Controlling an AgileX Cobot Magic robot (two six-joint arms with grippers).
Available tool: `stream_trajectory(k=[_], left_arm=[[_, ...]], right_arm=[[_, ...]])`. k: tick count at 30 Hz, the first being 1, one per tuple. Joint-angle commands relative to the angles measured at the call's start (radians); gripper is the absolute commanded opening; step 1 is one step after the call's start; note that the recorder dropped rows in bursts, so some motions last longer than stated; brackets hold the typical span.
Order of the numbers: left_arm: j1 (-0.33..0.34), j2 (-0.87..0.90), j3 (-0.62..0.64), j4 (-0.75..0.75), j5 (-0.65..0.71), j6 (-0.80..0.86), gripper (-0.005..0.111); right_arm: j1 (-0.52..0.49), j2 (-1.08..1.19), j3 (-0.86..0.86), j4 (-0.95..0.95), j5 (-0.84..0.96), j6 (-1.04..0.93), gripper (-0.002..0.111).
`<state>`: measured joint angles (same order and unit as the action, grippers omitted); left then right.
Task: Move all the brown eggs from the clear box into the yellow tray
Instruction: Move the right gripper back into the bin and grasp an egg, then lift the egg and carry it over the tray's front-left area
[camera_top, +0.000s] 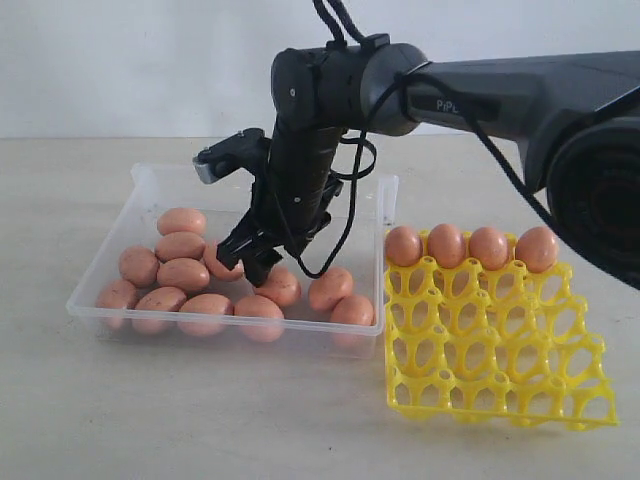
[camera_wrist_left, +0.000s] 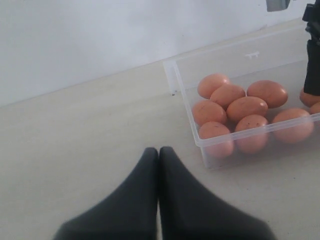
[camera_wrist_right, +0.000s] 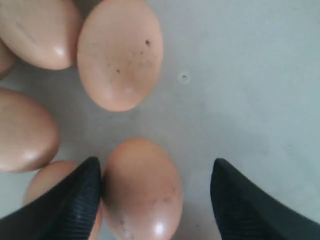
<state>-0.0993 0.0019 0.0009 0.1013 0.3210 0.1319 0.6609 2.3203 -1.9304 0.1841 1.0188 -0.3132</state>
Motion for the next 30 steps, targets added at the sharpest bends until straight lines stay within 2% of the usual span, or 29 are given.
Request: stream_trajectory(k=[1,6,7,8,9,11,15,19,21,22,25,28,30], left_arm=[[-0.003,-0.002,-0.001,-0.008,-0.007,0.000,-0.004],[-0.003,-0.002,-0.001,-0.008,-0.007,0.000,-0.004],[-0.003,-0.002,-0.001,-0.008,-0.007,0.000,-0.004],[-0.003,-0.002,-0.001,-0.008,-0.007,0.000,-0.004],[-0.003,-0.002,-0.001,-0.008,-0.007,0.000,-0.004],[-0.003,-0.002,-0.001,-0.008,-0.007,0.000,-0.004],[-0.003,-0.002,-0.001,-0.008,-0.007,0.000,-0.004],[-0.003,-0.002,-0.001,-0.008,-0.007,0.000,-0.004],[-0.003,-0.002,-0.001,-0.008,-0.007,0.000,-0.004],[-0.003,-0.002,-0.001,-0.008,-0.007,0.000,-0.004],[-0.003,-0.002,-0.001,-0.008,-0.007,0.000,-0.004],[-0.003,-0.002,-0.001,-0.008,-0.007,0.000,-0.004],[-0.003,-0.002,-0.001,-0.008,-0.007,0.000,-0.004]], right_arm=[[0.000,0.035,-0.007,-0.006,0.001,-0.002,0.059],[-0.001,0.063,-0.007,-0.009,0.003,0.027,0.059],[-0.001,0.070,-0.007,-0.009,0.003,0.029,0.055],[-0.001,0.070,-0.007,-0.009,0.001,0.041,0.049],[-0.001,0.070,-0.007,-0.018,0.001,0.054,0.029],[-0.001,0.064,-0.007,-0.032,0.009,0.057,0.001],[-0.001,-0.006,-0.007,-0.043,-0.001,0.057,0.000],[-0.001,-0.145,-0.005,-0.027,-0.093,0.207,0.000],[0.012,-0.251,0.090,0.068,-0.255,0.203,0.000],[0.036,-0.336,0.227,0.092,-0.438,0.159,0.000],[0.080,-0.506,0.537,0.104,-0.842,0.154,0.000],[0.096,-0.665,0.864,0.143,-1.198,0.164,0.000],[0.084,-0.752,1.053,0.143,-1.373,0.204,0.000]])
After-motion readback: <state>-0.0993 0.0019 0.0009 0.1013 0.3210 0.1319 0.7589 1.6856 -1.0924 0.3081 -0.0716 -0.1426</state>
